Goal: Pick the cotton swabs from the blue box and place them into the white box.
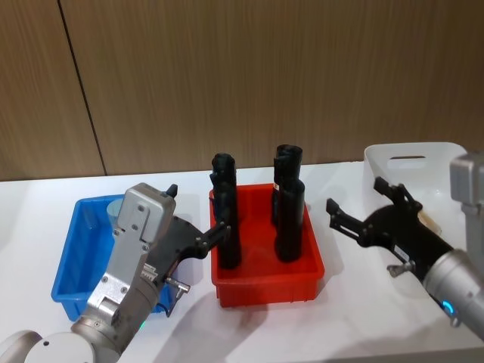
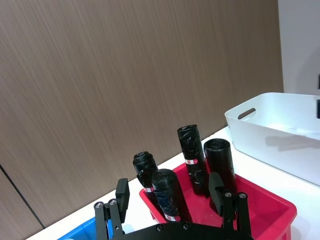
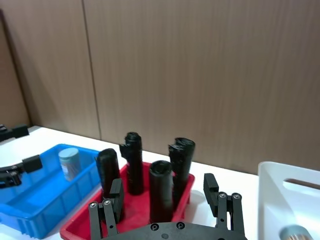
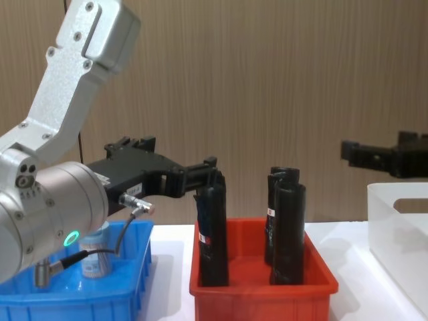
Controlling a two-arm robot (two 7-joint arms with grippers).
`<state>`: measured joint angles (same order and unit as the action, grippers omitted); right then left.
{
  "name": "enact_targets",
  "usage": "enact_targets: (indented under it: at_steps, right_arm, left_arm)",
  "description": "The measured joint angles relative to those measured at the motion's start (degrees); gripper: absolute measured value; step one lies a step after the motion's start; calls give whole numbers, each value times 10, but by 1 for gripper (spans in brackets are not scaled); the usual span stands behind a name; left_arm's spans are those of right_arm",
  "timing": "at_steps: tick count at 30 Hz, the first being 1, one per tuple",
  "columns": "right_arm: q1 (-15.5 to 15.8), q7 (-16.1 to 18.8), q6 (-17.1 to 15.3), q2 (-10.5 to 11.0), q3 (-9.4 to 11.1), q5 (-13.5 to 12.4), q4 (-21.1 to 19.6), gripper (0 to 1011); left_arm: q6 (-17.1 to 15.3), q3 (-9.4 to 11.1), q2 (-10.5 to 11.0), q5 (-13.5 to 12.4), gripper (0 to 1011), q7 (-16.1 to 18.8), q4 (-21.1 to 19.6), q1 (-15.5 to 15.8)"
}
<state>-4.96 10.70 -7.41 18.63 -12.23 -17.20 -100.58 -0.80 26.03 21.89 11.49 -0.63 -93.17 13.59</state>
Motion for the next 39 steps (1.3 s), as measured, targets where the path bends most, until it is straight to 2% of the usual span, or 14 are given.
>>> enact_targets:
  at_steps: [10,14,21,24,25,26,39]
  right_arm:
    - [-67,90,-15,-9,5,-11,62,1001]
    - [-104,135,-19,-17,5,-17,107,1002]
    - [-150,188,-20,-28,4,-23,173,1002]
    - [-171,209,-18,-34,2,-26,207,1002]
    - [-185,223,-16,-38,1,-28,230,1002]
    - [-185,223,-16,-38,1,-28,230,1001]
    - [-254,274,4,-60,-6,-40,357,1002]
  left_arm:
    - [0,0,0,0,1004,0,0,0]
    - [0,0,0,0,1004,0,0,0]
    - [0,0,0,0,1004,0,0,0]
    - [0,0,0,0,1004,0,0,0]
    - [0,0,0,0,1004,0,0,0]
    - [0,0,0,0,1004,0,0,0]
    - [0,0,0,0,1004,0,0,0]
